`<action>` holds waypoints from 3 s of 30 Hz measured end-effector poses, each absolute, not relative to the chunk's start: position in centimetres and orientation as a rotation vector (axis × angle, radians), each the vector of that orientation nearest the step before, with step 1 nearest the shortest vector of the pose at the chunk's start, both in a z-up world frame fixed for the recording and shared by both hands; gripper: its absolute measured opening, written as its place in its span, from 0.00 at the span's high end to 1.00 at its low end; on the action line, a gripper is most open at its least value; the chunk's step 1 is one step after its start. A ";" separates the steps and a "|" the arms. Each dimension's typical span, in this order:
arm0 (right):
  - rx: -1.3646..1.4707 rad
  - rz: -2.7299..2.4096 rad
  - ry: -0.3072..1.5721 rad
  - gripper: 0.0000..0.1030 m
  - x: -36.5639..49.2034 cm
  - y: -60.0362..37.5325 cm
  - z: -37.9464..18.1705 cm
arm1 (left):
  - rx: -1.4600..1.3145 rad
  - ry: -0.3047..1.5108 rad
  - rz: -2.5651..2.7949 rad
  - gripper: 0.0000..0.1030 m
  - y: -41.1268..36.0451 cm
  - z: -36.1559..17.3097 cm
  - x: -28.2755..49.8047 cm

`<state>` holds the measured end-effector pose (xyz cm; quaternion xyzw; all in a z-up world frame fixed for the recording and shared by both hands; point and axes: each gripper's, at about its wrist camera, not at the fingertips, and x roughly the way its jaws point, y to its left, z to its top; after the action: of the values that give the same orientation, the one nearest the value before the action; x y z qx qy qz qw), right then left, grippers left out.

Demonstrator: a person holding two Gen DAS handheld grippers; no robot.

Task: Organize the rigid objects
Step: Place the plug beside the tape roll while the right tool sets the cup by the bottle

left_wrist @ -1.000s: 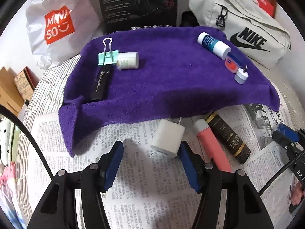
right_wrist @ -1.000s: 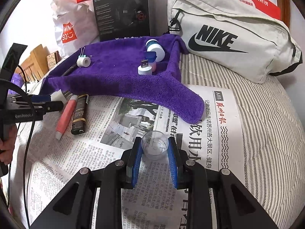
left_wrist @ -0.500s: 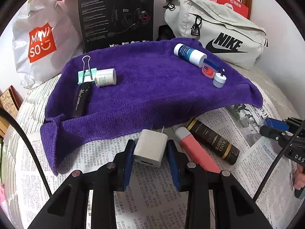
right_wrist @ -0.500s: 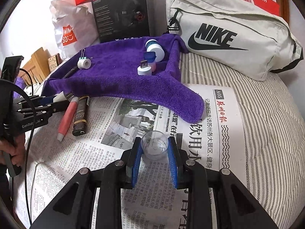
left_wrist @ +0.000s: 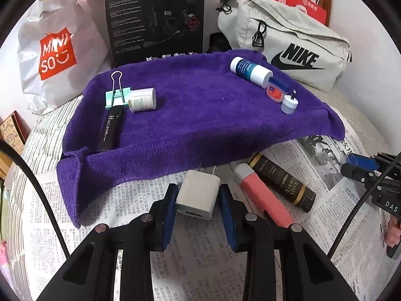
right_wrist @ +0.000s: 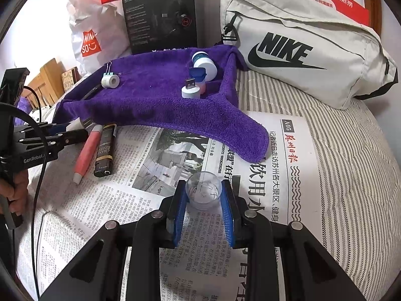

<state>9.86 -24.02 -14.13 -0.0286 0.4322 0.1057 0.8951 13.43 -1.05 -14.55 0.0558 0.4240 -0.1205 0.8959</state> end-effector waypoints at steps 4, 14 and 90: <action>-0.071 0.216 0.898 0.74 9.8 -23.9 -14.1 | 0.080 0.899 -0.253 0.69 -0.4 -14.2 13.3; -0.064 0.309 0.880 0.74 9.9 -23.2 -11.2 | 0.015 0.856 -0.260 0.69 2.5 -10.3 11.7; -0.151 0.354 0.980 0.74 30.5 -16.0 -11.8 | 0.026 0.947 -0.123 0.47 9.9 -8.9 18.7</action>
<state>30.48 -16.05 -11.80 -0.0718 0.4676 0.1690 0.8647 18.70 9.91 -8.92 0.0127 0.4557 -0.0592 0.8880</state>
